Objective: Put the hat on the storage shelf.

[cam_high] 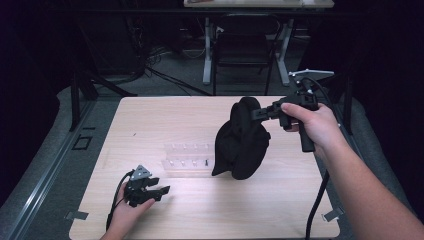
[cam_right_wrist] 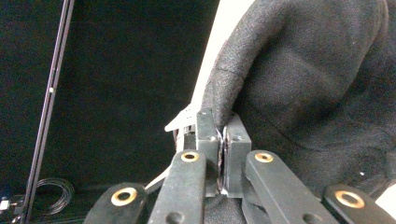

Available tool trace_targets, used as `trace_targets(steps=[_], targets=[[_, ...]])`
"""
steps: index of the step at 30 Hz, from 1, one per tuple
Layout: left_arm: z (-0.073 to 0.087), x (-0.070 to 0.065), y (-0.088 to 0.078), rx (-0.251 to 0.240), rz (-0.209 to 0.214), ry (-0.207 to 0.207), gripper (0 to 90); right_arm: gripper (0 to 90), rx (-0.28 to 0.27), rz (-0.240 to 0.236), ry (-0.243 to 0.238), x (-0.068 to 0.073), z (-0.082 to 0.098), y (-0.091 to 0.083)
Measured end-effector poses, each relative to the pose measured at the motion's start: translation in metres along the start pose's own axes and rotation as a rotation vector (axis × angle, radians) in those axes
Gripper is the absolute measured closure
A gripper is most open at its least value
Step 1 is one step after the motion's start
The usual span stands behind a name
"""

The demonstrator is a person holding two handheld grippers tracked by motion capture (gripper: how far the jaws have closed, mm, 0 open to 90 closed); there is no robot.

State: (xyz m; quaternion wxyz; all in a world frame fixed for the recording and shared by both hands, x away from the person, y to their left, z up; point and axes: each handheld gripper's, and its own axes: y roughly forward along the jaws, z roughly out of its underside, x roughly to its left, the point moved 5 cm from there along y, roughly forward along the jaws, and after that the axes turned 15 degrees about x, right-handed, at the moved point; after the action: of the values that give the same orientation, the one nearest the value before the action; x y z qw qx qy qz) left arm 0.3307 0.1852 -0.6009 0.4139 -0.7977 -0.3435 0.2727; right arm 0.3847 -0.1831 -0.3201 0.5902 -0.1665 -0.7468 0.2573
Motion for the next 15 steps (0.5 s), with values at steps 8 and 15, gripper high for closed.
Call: trace_targets(steps=[8,15], targets=[[0.000,0.000,0.000,-0.002,0.001,0.002,42.0,88.1,0.004,-0.002,-0.006,0.003,-0.014,0.010],[0.000,0.000,-0.001,-0.003,0.003,0.003,42.0,88.0,0.010,-0.003,0.000,0.005,-0.028,0.021]])
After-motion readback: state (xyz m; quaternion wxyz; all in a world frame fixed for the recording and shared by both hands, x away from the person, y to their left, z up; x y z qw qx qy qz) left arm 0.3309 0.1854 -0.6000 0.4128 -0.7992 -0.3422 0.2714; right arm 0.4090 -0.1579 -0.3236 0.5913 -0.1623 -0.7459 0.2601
